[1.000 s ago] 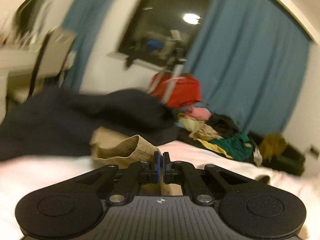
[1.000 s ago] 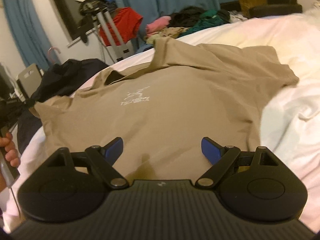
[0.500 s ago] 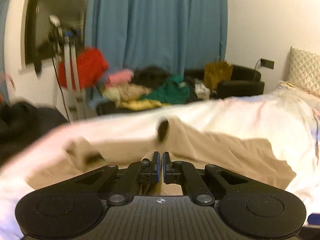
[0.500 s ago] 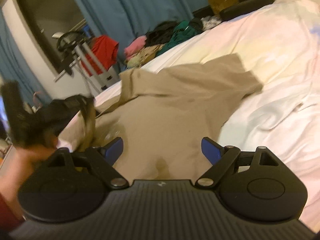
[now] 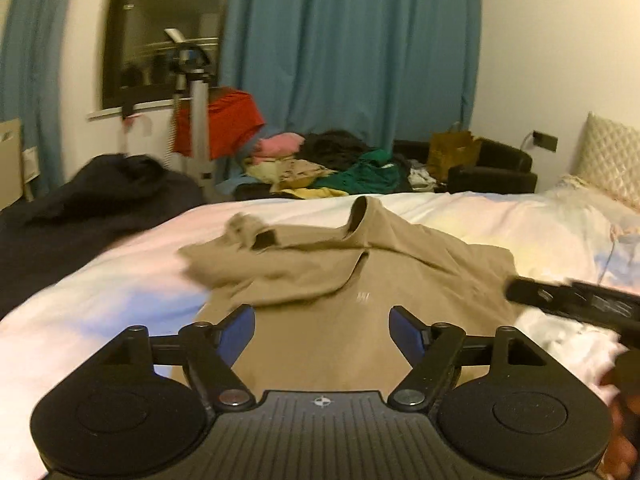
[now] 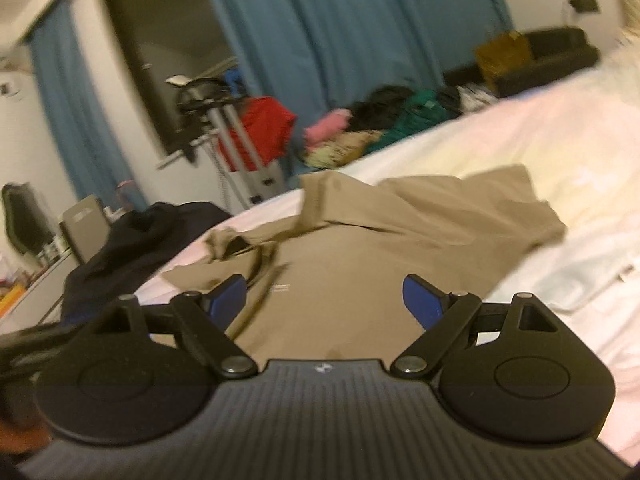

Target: Fold clothes

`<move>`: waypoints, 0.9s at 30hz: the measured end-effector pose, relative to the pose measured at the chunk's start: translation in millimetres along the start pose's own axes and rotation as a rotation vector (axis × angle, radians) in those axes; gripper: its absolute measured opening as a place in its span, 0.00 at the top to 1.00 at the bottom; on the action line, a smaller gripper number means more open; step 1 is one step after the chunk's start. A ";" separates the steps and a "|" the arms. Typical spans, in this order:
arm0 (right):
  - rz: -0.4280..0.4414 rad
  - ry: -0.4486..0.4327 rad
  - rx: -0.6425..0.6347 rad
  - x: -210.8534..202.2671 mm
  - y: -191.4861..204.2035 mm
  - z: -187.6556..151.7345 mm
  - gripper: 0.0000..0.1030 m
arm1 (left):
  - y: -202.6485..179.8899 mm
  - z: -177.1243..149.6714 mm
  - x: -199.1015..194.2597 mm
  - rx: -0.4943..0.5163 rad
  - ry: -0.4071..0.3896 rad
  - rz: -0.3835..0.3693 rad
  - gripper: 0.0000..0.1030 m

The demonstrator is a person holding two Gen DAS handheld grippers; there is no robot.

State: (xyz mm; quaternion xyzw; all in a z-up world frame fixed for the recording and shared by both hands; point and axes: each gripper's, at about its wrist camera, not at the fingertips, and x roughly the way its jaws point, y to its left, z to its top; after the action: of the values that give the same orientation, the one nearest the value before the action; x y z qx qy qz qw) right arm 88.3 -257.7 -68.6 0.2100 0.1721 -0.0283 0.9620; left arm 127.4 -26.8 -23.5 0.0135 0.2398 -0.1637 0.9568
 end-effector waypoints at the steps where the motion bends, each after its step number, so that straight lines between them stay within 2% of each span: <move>1: 0.007 -0.001 -0.022 -1.5 5.5 -1.5 0.16 | 3.1 -6.5 -16.2 -0.014 -0.008 0.001 0.26; 6: 0.050 -0.011 -0.094 -13.5 28.1 -5.5 0.16 | 16.5 -25.9 -60.0 -0.082 -0.027 0.005 0.26; 12: 0.086 -0.073 -0.176 -31.2 56.6 -10.7 0.16 | 21.6 -27.2 -74.5 -0.073 -0.025 -0.025 0.26; 16: 0.079 -0.081 -0.200 -34.0 67.7 -17.8 0.16 | 28.5 -31.2 -78.9 -0.086 -0.008 -0.039 0.26; 21: 0.101 -0.067 -0.238 -26.9 80.1 -29.5 0.16 | 31.8 -28.7 -88.8 -0.061 -0.036 0.003 0.26; 27: 0.096 -0.019 -0.255 -10.2 82.1 -42.1 0.16 | 33.3 -24.8 -94.2 -0.057 -0.054 0.000 0.25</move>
State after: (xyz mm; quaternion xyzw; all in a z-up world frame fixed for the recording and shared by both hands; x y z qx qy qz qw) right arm 75.7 -165.6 -68.6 0.0934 0.1549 0.0378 0.9828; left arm 48.4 36.2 -3.5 -0.0184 0.2183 -0.1571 0.9630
